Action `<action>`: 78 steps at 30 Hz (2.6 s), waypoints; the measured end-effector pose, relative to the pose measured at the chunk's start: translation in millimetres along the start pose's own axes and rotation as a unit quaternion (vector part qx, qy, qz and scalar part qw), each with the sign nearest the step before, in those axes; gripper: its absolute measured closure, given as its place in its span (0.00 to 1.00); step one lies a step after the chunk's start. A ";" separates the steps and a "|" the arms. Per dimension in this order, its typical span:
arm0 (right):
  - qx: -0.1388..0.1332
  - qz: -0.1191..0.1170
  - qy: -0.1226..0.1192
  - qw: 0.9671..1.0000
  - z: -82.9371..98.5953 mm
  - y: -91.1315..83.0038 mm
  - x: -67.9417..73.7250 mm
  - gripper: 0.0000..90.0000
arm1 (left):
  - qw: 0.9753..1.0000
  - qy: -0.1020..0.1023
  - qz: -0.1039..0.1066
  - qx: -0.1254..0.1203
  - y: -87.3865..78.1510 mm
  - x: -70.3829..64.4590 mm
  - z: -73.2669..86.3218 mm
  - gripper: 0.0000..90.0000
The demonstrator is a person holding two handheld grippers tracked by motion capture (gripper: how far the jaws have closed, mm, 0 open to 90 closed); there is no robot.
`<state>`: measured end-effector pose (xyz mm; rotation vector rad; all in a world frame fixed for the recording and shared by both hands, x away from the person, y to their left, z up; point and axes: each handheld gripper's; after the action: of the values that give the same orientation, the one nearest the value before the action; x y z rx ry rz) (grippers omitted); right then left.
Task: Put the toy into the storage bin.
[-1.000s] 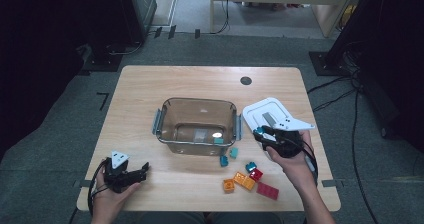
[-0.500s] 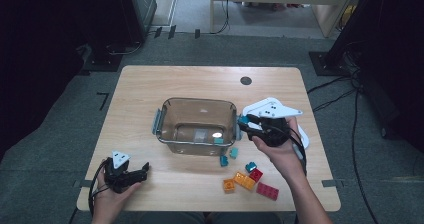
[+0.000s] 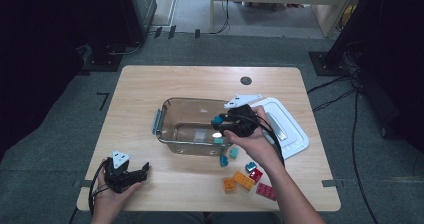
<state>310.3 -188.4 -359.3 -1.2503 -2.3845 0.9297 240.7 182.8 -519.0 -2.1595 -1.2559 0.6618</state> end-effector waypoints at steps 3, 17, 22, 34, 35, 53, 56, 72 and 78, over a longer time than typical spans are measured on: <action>0.016 -0.003 0.000 1.000 -2.8 10.5 4.2 0.63 | 1.000 0.000 0.000 0.000 0.0 0.0 0.0 0.11; -0.020 0.004 0.016 1.000 8.4 -17.7 -6.7 0.52 | 1.000 0.000 0.001 0.001 -0.1 0.1 -0.1 0.11; -0.037 0.017 0.031 0.999 24.4 -39.1 -18.8 0.51 | 1.000 0.000 0.001 0.000 0.0 0.0 0.0 0.11; -0.038 0.036 0.058 0.997 77.8 -62.5 -43.3 0.50 | 1.000 0.000 0.001 0.001 -0.1 -0.1 0.0 0.11; -0.035 0.036 0.062 0.997 82.9 -62.8 -44.5 0.50 | 1.000 0.000 0.001 0.001 -0.1 -0.1 0.0 0.11; 0.060 0.038 0.105 0.992 166.6 -10.2 -40.7 0.51 | 1.000 0.000 0.001 0.001 -0.1 -0.1 0.0 0.11; 0.077 0.041 0.111 0.990 171.2 -3.5 -38.1 0.51 | 1.000 0.000 0.001 0.001 -0.1 -0.1 0.0 0.11; 0.115 0.092 0.075 0.986 174.4 12.6 -25.1 0.66 | 1.000 0.000 0.001 0.001 -0.1 -0.1 0.0 0.11; 0.085 0.103 0.082 0.988 172.2 18.2 -33.5 0.65 | 1.000 0.000 0.001 0.001 -0.1 -0.1 0.0 0.11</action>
<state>251.2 -278.4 -499.0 -1.4644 -2.0337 1.0213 240.6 182.8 -518.8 -2.1590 -1.2540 0.6639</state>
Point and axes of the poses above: each handheld gripper's, and its own axes: y roughly forward along the jaws, z roughly out of its underside, x roughly to its left, and after that the axes turned 12 degrees about z, right-handed
